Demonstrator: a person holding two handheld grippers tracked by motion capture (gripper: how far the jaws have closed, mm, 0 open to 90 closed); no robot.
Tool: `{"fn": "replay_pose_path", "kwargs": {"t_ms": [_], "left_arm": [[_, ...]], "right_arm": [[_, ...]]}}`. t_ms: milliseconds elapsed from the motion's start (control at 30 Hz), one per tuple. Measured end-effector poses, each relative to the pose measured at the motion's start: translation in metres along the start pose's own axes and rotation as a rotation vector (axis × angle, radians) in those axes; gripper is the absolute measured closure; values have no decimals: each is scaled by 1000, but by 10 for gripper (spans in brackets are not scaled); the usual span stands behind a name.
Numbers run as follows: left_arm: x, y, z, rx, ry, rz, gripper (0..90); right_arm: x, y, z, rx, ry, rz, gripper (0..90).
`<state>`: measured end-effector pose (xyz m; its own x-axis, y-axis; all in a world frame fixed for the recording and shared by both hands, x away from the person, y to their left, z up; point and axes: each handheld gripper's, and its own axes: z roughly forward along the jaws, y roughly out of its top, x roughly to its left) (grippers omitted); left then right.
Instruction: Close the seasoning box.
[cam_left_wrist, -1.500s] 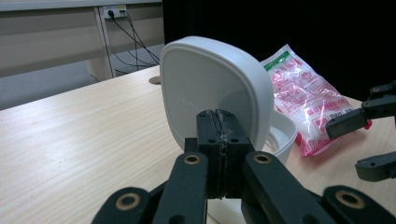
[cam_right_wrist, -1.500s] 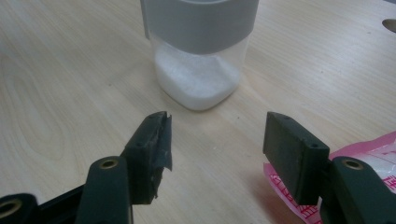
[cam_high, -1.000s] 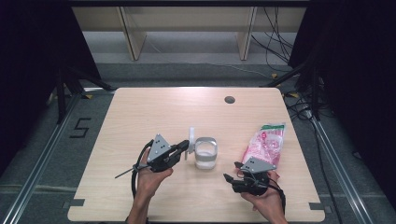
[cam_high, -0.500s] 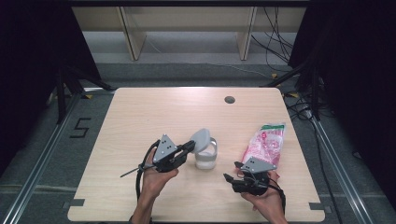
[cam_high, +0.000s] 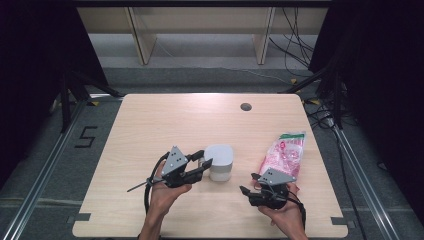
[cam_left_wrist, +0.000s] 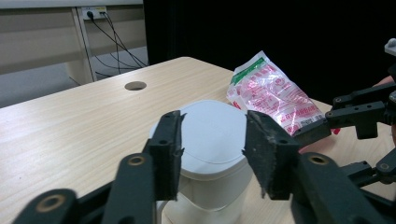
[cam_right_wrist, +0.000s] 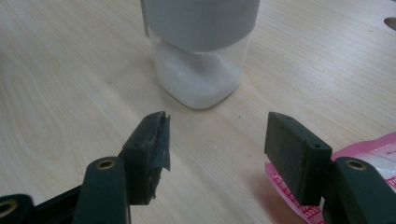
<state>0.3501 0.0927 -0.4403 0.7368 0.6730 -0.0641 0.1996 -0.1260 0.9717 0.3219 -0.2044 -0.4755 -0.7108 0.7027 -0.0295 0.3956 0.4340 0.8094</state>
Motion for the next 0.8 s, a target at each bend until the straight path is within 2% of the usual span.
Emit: {"fn": "replay_pose_path", "kwargs": {"t_ms": [67, 100, 133, 233, 267, 333, 467, 500, 533, 567, 667, 733, 800], "left_arm": [[0, -1, 0, 1, -6, -2, 488], [-1, -2, 1, -6, -4, -23, 465], [-2, -2, 0, 6, 11, -25, 446], [-3, -4, -1, 12, 15, -26, 389], [-4, -5, -1, 14, 17, -41, 368], [-4, -6, -2, 23, 18, -35, 334], [-5, -9, -3, 31, 18, -30, 308], [-8, -12, -3, 38, 27, -57, 302], [-9, -13, -3, 40, 26, -58, 299], [-8, -14, -3, 35, 17, -49, 297], [-10, -15, -5, 41, 21, -45, 292], [-12, -18, -5, 33, 27, -59, 289], [-14, -22, -6, 47, 40, -57, 283]], "right_arm": [[1, 0, 0, 6, 11, 18, 399], [3, 0, 0, 13, 8, 33, 398], [2, 0, 0, 3, 0, 15, 397], [0, 0, 1, 2, -1, 0, 390], [0, 0, 1, 9, 4, 12, 387], [0, 0, 1, 10, 7, 16, 386], [0, -1, 1, 11, 9, 20, 385], [0, -2, 2, 7, 9, 20, 385], [1, -2, 2, 12, 11, 35, 385], [-1, -2, 3, 7, 22, 10, 385], [-1, -2, 3, 1, 10, 4, 385], [-1, -2, 4, 4, 10, 7, 385], [-1, -2, 3, 5, 7, 2, 384]]}}
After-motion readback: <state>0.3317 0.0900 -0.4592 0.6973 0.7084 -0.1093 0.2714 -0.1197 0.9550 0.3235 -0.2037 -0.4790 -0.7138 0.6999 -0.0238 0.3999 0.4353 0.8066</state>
